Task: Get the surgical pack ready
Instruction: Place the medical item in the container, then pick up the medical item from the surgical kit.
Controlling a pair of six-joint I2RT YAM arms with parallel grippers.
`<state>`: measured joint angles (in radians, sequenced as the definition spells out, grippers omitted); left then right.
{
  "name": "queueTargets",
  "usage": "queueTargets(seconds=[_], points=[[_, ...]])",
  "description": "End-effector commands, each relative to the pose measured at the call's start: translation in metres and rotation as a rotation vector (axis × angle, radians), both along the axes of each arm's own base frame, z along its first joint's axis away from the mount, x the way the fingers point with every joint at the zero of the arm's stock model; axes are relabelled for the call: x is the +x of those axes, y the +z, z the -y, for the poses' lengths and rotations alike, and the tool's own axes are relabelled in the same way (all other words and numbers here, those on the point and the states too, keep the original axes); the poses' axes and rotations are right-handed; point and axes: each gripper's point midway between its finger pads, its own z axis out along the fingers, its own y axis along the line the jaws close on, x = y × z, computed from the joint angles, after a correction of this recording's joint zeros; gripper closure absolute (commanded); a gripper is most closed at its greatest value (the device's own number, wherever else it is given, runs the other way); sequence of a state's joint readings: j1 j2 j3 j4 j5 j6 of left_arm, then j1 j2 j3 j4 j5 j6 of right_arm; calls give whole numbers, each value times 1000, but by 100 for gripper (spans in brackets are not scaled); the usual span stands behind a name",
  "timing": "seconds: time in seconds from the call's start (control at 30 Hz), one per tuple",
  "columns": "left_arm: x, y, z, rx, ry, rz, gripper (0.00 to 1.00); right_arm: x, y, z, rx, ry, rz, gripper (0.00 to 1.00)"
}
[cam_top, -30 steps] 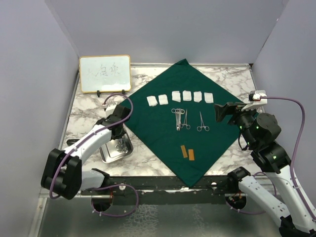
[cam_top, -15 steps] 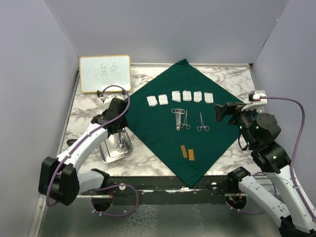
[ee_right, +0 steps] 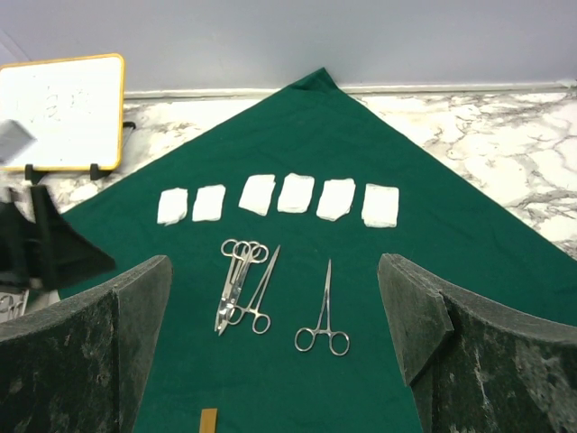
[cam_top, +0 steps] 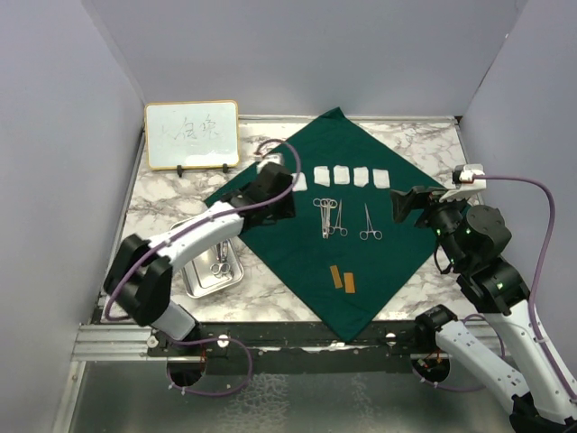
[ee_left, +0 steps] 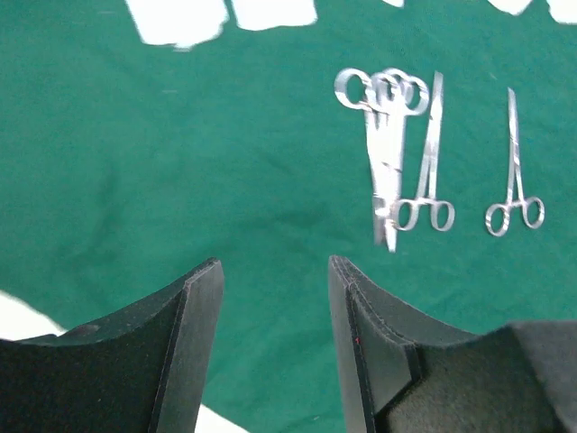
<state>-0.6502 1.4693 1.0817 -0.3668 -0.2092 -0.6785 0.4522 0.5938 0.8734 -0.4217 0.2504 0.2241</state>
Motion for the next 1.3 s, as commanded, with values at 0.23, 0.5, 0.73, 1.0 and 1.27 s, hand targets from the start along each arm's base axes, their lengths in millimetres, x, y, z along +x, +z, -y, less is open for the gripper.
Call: queueTargets(seconds=[0.23, 0.5, 0.73, 1.0, 1.27], points=[[15, -25, 151, 49, -297, -18, 47, 1, 0, 4, 6, -27, 5, 0], [13, -27, 220, -94, -375, -76, 49, 1, 2, 4, 13, -26, 12, 0], [32, -44, 209, -49, -314, -88, 50, -1, 1, 5, 9, -28, 9, 0], [64, -56, 141, 76, -236, -108, 55, -2, 3, 4, 15, -20, 17, 0], [64, -66, 126, 107, -184, -155, 56, -1, 1, 3, 13, -20, 11, 0]])
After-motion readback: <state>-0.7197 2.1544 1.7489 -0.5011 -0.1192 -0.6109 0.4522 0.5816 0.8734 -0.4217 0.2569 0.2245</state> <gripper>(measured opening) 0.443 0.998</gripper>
